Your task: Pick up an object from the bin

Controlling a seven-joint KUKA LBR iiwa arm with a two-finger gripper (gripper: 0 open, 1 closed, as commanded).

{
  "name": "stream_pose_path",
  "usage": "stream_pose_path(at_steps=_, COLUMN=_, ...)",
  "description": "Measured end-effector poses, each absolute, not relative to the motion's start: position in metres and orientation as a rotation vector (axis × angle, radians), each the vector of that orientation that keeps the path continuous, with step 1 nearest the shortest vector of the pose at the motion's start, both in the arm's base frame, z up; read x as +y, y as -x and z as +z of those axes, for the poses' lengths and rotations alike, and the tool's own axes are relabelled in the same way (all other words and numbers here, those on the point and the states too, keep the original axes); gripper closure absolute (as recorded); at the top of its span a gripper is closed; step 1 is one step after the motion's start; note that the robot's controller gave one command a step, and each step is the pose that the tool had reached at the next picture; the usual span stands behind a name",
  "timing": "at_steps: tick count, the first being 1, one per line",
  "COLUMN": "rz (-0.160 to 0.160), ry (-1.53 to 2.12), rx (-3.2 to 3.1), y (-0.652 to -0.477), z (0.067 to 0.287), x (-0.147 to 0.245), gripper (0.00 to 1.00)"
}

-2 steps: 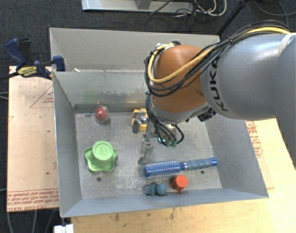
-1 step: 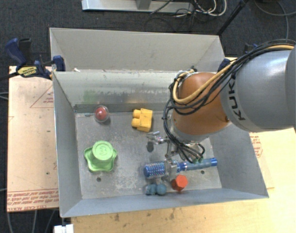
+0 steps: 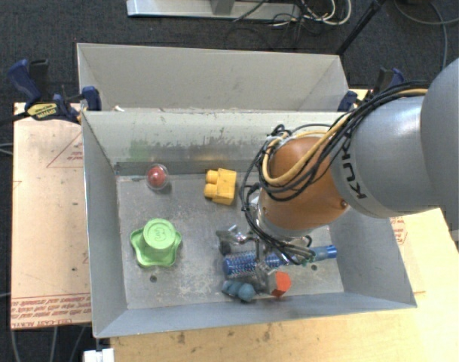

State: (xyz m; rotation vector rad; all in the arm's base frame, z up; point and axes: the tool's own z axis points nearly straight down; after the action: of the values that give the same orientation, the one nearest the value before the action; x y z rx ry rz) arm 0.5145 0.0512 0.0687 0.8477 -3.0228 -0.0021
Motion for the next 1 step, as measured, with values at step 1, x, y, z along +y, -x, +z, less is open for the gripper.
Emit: stream_pose_path(at_steps=1, rz=-0.003, ry=-0.847, rx=-3.025, y=-0.5149, z=0.0692, x=0.0512, gripper=1.0)
